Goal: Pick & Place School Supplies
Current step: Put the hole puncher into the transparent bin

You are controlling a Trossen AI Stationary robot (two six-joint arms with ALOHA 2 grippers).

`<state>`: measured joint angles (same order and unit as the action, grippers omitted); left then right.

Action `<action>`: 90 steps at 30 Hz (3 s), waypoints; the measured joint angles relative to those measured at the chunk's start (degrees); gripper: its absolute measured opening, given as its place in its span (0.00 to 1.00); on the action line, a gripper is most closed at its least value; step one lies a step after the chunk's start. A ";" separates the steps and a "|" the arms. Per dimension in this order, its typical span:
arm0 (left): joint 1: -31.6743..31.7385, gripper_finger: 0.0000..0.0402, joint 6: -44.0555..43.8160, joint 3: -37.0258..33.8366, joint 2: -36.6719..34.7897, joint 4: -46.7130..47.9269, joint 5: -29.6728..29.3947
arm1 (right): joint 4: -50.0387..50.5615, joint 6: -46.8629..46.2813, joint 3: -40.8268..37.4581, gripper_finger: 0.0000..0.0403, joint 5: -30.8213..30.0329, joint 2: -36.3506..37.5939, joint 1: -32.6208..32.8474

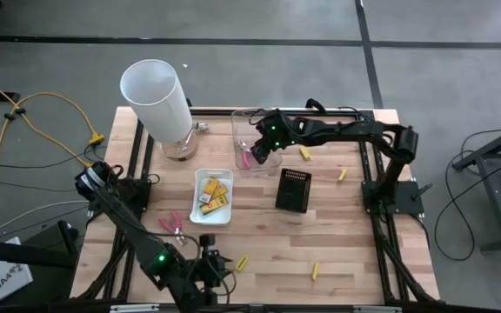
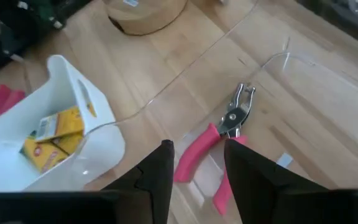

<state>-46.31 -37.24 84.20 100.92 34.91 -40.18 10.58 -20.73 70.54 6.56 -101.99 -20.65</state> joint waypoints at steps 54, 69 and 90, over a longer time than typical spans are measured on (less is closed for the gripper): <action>2.36 0.30 -34.93 0.00 -3.58 38.15 25.70 | 23.63 -4.98 -0.09 0.33 -11.31 17.08 36.12; -5.49 0.09 -25.43 -5.21 -4.36 47.36 11.75 | 23.50 -7.93 -0.09 0.33 -11.16 17.06 36.05; -3.66 0.07 -19.32 -35.66 -34.88 27.40 22.68 | 23.26 -11.19 -0.09 0.33 -11.16 17.06 36.05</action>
<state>-49.97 -56.56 48.54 66.04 62.31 -17.50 33.83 -31.93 70.46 -4.60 -84.93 15.40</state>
